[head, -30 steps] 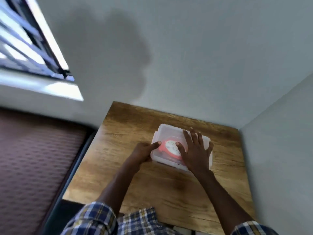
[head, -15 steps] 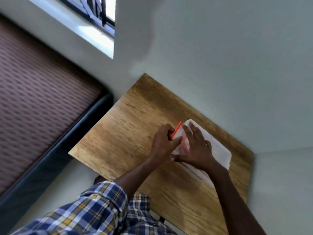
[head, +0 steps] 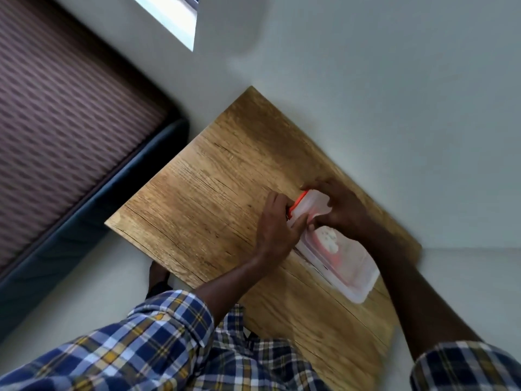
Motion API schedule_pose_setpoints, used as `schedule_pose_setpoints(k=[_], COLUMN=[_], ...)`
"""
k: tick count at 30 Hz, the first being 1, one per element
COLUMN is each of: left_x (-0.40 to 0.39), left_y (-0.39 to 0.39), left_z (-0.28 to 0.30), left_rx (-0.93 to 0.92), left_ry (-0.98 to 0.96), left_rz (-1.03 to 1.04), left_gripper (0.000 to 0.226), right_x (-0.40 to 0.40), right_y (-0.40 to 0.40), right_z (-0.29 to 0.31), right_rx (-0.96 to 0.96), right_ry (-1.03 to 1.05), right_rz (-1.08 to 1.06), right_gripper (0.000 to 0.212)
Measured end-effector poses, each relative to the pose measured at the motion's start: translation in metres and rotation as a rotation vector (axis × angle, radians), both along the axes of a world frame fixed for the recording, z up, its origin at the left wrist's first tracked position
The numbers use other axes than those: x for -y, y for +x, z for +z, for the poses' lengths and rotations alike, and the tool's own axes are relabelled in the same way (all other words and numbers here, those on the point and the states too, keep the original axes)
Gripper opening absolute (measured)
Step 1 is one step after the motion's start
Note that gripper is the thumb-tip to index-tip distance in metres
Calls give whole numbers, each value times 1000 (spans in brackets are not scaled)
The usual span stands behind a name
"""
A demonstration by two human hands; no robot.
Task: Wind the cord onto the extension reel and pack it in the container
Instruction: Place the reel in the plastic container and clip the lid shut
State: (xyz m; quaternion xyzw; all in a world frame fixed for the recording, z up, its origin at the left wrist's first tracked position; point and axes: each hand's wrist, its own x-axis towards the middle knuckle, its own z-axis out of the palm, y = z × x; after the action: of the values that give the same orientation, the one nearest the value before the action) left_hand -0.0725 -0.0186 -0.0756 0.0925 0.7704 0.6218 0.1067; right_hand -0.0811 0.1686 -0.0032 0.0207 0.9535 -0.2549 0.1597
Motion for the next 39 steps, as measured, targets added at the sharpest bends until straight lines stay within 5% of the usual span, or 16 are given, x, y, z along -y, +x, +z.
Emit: schedule_pose_setpoints(k=[6, 15, 19, 21, 25, 32, 35, 39], left_x=[-1, 0, -15, -34, -88, -169, -185, -202], left_y=[5, -8, -24, -28, -25, 5, 11, 17], left_z=[3, 18, 33, 44, 62, 72, 74, 73], left_rx=[-290, -423, -523, -610, -797, -962, -1000, -922], left_ry=[-146, -448, -518, -536, -555, -640, -735, -794], left_rz=[-39, -164, -324, -463, -793, -1386, -1359, -1295], left_gripper=[19, 26, 48, 51, 51, 50, 37, 31], right_x=[4, 18, 31, 33, 24, 24, 10, 10], right_y=[11, 40, 91, 120, 164, 184, 180, 188], right_z=[-6, -1, -11, -19, -34, -48, -43, -45], right_rx=[-130, -216, -436, -410, -206, -387, -441, -293], right_ry=[-24, 21, 386, 396, 15, -211, -412, -924], right_rz=[-138, -278, -835, -1218, -1616, -1587, -1651, -1859], right_gripper=[67, 83, 68, 71, 70, 42, 36, 67])
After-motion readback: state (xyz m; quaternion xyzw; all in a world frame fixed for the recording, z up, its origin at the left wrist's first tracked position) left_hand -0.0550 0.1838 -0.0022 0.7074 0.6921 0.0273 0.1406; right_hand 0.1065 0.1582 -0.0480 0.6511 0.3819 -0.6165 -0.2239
